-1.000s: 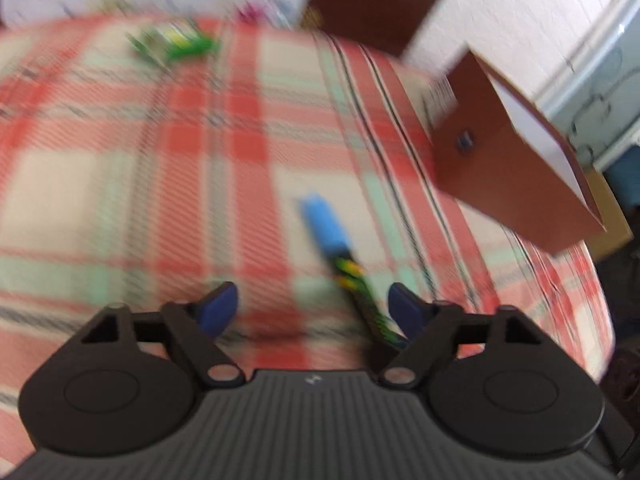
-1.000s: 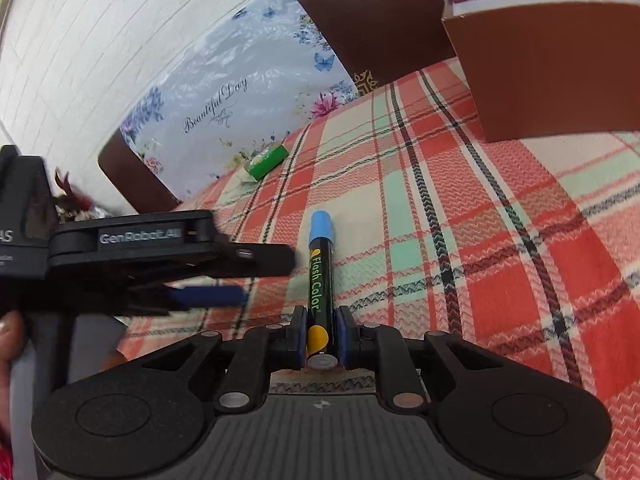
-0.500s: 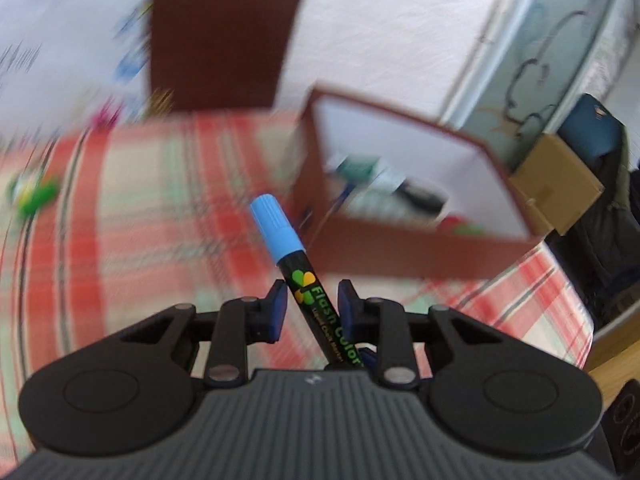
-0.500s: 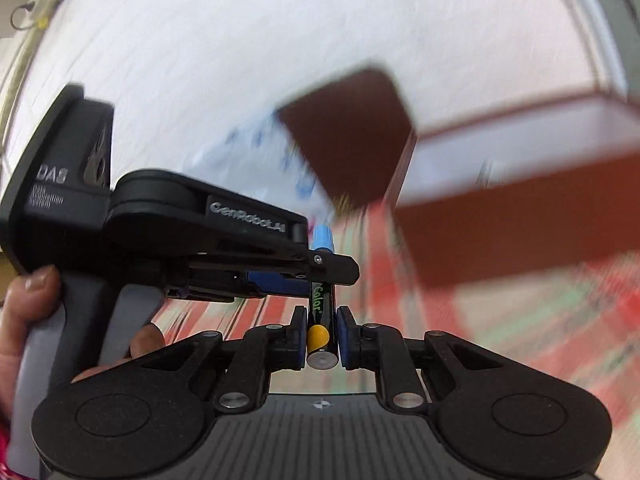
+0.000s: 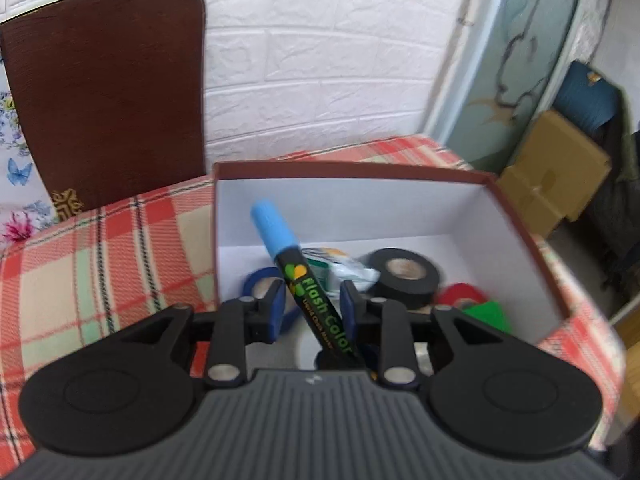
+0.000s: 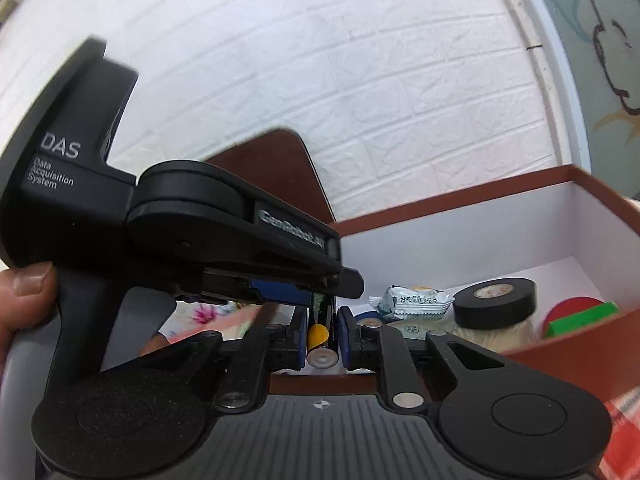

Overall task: Organize objects
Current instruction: 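Carry the marker into the brown box with both tools and release, then withdraw both open tools from the brown box toward the green packet, then grasp the green leafy-print packet with the right tool, then clamp the green packet with the left tool beside the right tool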

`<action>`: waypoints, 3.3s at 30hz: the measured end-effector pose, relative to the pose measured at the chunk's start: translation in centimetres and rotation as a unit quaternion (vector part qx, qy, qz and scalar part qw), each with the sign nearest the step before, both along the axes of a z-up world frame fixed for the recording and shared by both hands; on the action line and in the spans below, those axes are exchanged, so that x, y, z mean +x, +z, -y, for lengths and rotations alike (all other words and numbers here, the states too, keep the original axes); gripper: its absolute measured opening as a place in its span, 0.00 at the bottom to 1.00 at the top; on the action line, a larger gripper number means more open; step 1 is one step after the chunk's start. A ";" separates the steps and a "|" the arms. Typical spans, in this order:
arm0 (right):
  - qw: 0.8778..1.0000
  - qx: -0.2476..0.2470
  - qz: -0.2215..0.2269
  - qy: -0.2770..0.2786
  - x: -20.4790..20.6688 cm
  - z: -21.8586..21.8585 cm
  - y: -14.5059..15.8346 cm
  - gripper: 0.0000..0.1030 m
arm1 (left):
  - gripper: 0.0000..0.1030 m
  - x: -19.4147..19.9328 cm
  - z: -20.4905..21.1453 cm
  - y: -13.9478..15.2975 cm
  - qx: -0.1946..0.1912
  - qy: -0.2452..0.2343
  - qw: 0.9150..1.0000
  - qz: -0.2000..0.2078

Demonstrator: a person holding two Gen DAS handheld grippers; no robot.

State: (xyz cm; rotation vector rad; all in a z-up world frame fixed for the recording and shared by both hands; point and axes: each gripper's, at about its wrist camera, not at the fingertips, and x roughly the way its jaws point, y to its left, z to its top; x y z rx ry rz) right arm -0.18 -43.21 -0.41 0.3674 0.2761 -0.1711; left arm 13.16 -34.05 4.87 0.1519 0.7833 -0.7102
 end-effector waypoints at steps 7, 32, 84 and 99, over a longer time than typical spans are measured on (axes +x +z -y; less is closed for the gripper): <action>1.000 0.007 0.012 0.001 -1.6 -0.3 0.1 0.34 | 0.38 -1.3 -1.3 0.2 0.011 -0.002 0.999 0.030; 0.995 -0.003 -0.095 0.036 -8.7 -10.2 -4.6 0.39 | 0.45 -9.4 -13.0 -4.0 0.084 0.084 0.991 0.067; 0.944 -0.193 -0.133 0.232 12.0 -25.5 -5.7 0.57 | 0.73 -0.7 -38.6 -10.6 0.021 0.347 0.931 0.114; 0.970 -0.147 -0.172 0.091 -10.9 -16.0 -6.1 0.70 | 0.69 -5.3 -32.3 -8.5 -0.001 0.297 0.954 0.035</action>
